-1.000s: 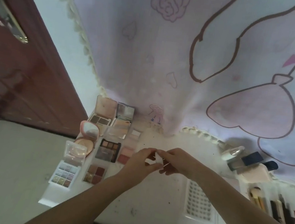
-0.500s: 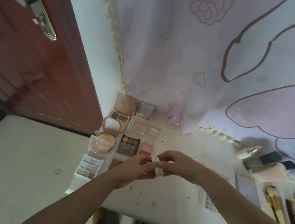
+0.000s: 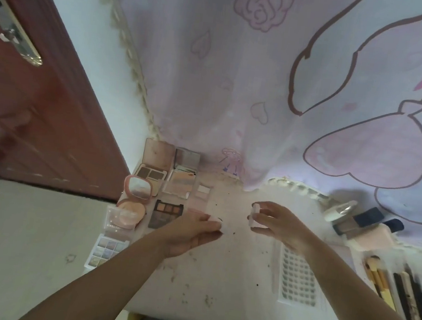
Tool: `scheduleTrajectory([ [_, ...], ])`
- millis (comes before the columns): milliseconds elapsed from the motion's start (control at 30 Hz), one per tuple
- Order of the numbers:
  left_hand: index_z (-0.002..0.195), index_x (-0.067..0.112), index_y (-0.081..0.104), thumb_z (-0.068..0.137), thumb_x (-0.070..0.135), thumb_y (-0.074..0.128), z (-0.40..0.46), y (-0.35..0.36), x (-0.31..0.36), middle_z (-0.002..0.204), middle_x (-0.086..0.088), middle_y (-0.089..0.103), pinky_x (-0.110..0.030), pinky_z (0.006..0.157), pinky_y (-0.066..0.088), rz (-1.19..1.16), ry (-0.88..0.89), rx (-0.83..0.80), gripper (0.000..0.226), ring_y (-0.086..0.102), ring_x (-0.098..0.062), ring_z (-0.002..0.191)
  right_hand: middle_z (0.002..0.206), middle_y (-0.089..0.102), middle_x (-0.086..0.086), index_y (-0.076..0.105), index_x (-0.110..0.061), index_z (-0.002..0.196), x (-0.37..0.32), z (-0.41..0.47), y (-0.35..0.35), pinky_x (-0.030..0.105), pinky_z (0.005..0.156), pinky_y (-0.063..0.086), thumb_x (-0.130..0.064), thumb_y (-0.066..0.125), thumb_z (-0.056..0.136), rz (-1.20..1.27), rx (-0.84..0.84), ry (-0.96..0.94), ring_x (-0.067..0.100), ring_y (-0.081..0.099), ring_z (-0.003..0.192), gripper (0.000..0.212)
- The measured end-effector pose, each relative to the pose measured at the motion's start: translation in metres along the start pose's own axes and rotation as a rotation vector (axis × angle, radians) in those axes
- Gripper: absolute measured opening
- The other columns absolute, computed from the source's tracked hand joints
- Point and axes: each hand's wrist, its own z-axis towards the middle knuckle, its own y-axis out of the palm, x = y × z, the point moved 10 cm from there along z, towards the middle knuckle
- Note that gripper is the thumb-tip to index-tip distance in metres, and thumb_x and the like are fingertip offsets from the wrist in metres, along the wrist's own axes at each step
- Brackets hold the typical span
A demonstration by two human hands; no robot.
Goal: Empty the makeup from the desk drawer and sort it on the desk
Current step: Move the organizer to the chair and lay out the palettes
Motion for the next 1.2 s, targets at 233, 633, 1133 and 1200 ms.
scheduleTrajectory([
  [233,0.13,0.012,0.049,0.083,0.03,0.067,0.067,0.007,0.062,0.124,-0.003,0.053,-0.023,0.089,0.041,1.111,0.338,0.415,0.053,0.053,-0.016,0.108,0.11,0.061,0.002,0.051,-0.015,0.119,0.017,0.043,-0.033,0.023,0.076,0.045,-0.026,0.072,0.081,-0.263,0.331,-0.074,0.014,0.06,0.096,0.045],
  [633,0.127,0.015,0.049,0.082,0.025,0.06,0.107,0.037,0.063,0.119,-0.002,0.06,-0.038,0.097,0.035,1.951,0.571,0.547,0.048,0.054,-0.024,0.111,0.135,0.042,0.004,0.042,-0.016,0.136,0.007,0.072,-0.029,0.034,0.099,0.039,-0.036,0.059,0.087,-0.977,0.332,-0.196,0.025,0.04,0.122,0.055],
  [1133,0.135,0.014,0.034,0.088,0.027,0.055,0.132,0.03,0.073,0.137,-0.006,0.047,-0.049,0.11,0.019,2.127,0.391,0.445,0.053,0.035,-0.025,0.132,0.13,0.041,0.011,0.044,-0.011,0.131,-0.005,0.089,-0.019,0.034,0.096,0.042,-0.03,0.058,0.089,-0.976,0.347,-0.176,0.029,0.041,0.12,0.048],
  [1200,0.138,0.013,0.032,0.089,0.027,0.054,0.133,0.03,0.075,0.141,-0.007,0.045,-0.052,0.111,0.014,2.192,0.351,0.452,0.055,0.029,-0.026,0.136,0.13,0.042,0.012,0.044,-0.01,0.131,-0.007,0.09,-0.018,0.035,0.096,0.042,-0.029,0.06,0.089,-0.933,0.344,-0.185,0.029,0.042,0.12,0.049],
])
